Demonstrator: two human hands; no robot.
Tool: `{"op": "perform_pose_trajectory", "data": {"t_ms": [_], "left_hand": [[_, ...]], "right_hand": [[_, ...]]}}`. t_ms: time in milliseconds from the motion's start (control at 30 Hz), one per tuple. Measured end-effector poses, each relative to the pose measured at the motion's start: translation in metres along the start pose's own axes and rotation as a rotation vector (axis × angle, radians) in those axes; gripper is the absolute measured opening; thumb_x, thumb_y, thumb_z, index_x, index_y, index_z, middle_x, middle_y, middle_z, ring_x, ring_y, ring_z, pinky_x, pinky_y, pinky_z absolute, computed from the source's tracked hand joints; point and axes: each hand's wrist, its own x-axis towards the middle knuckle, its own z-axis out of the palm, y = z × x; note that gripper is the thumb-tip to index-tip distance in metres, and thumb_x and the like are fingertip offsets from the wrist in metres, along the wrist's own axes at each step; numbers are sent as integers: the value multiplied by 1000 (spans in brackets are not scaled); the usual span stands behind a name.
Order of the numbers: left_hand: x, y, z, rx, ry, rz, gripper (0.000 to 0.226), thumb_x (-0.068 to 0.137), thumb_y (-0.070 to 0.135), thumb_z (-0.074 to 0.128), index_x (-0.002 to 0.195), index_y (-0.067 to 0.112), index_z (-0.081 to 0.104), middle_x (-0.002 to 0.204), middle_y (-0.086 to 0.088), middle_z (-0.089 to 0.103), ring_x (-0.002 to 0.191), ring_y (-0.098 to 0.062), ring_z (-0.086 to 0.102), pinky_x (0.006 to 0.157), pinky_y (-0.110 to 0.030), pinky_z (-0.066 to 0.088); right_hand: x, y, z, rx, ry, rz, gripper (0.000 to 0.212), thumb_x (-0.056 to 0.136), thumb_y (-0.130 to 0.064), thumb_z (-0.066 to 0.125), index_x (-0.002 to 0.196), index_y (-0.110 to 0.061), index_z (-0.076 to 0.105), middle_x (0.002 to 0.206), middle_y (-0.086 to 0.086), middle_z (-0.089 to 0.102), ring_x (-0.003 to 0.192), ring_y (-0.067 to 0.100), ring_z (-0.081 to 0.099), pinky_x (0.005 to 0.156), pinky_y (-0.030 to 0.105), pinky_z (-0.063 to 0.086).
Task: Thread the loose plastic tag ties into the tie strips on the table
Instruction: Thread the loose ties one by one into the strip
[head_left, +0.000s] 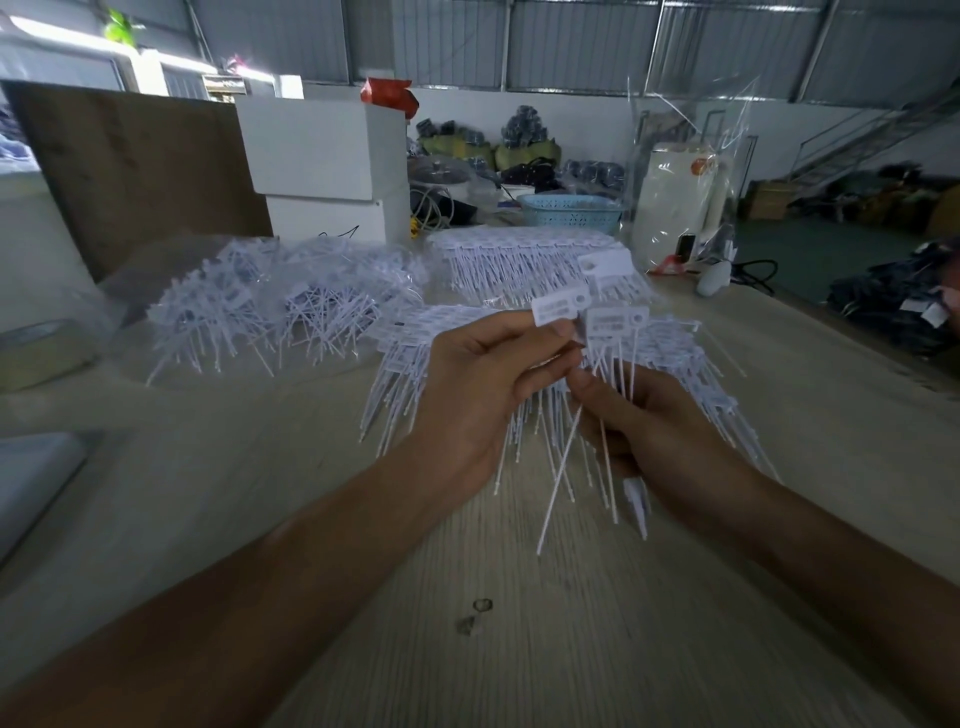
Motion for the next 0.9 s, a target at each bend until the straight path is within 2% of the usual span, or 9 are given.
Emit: {"op": "perform_pose_trajectory", "data": {"t_ms": [133,233,333,433,533,667,767,833,900], "left_hand": [[1,3,-2,84,9,22,15,89,4,70,98,-8,69,96,-21,74,90,-31,74,73,-35,59],[2,5,-1,167,7,65,11,93,8,67,90,-3,68,86,-17,72,81,-26,74,64,-34,59],[2,4,-3,352,-2,146,8,93,10,67,87,6,70,77,-2,70,75,-20,73,57,-34,59],[5,6,-8,464,-30,156,4,92,17,71,95,14,70,84,1,71,72,-20,72,53,-33,58],[18,11,-26,596,-18,150,14,94,26,68,107,19,67,90,-4,72,71,-21,72,53,-38,59],[48,24,-90,832,304,199,31,95,22,66,123,26,54,95,-3,69,74,-18,69,57,-35,59],[60,36,-152,959,566,185,57,92,10,63,138,35,41,78,-1,67,64,-18,63,64,-40,59],[62,41,-187,1053,637,142,75,89,4,61,150,37,30,77,-5,68,70,-27,65,71,-43,58],[63,43,-208,1102,665,88,83,90,6,63,154,39,23,94,-16,72,79,-33,68,74,-40,55]], "right_hand": [[0,5,-1,87,-58,51,34,90,-44,56,66,-22,49,55,-6,31,44,8,28,42,19,28],[1,7,-1,157,-115,74,34,90,-46,55,66,-21,51,59,-1,35,46,12,29,42,22,31],[3,9,-1,146,-137,50,35,92,-43,51,67,-19,54,63,7,46,51,19,45,50,27,44],[4,10,-2,207,-151,70,35,97,-37,49,71,-14,55,70,13,57,60,27,59,57,36,54],[4,8,-6,216,-164,109,35,100,-32,46,73,-12,55,65,17,54,50,29,54,48,36,49],[5,4,-9,-26,-136,147,33,106,-31,41,86,-8,54,58,3,36,41,16,29,40,24,27],[10,0,0,-179,-166,188,33,105,-34,43,96,-8,61,59,-1,29,45,11,25,42,22,22],[16,-3,14,-253,-248,221,31,104,-35,44,102,-11,64,56,-6,31,47,10,26,44,22,21],[25,-8,32,-296,-340,247,28,105,-35,44,104,-15,65,54,-9,35,46,8,28,43,21,23]]}}
